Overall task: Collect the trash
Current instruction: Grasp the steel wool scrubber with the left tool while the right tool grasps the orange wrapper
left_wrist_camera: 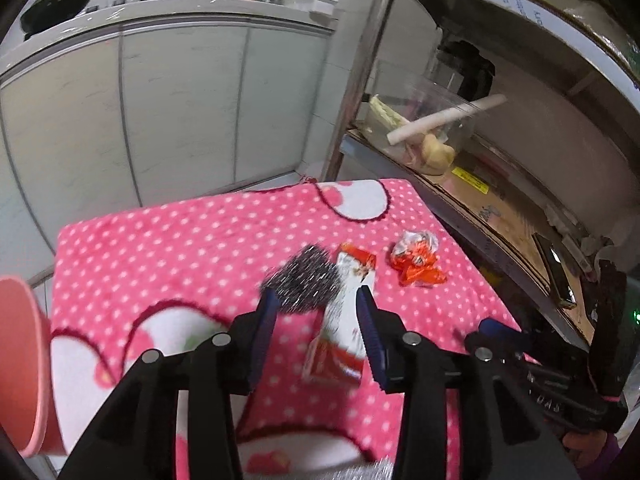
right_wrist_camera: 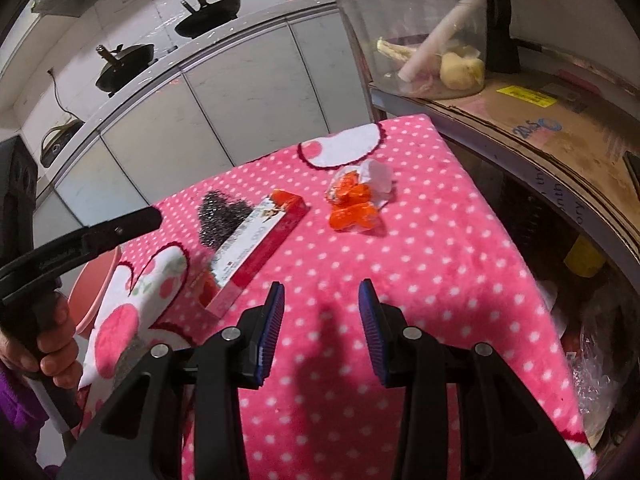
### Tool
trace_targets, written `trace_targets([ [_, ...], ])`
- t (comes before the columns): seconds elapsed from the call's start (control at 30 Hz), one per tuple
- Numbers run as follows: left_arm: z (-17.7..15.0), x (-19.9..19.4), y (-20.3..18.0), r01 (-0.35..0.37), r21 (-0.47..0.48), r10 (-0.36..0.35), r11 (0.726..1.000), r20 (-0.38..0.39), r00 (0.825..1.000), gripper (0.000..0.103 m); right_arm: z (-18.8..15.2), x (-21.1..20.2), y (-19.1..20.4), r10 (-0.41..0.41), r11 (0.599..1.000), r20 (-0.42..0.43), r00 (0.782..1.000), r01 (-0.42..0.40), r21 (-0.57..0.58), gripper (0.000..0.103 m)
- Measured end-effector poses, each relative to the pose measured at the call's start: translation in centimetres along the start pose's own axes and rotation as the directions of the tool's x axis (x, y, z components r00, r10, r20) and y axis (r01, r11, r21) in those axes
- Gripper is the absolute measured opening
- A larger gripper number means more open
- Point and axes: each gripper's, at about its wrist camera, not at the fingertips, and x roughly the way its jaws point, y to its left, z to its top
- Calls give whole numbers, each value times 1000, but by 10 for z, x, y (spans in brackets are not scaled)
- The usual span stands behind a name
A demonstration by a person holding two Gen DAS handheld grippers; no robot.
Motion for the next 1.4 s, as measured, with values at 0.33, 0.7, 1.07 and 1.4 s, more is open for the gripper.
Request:
trace_targets([
  [0.33,12,47,-5,-51,3,51,999,-45,998,41,20,15,-15,21,997,-2,1000,-21,70,39],
  [0.7,6,55,5,-19,-21,18,1000,-41,999,18,46,42,-16,-17,997,-3,1000,17,73,39],
  [1.07,1,26,16,5,-56,-4,998,19,1000,16,56,80,-17,-56,996,-50,997,59,64,39],
  [1.4,-7,3,32,5,-117,-1,993,37,999,16,49,76,-12,-31,999,-37,999,32,43,9],
])
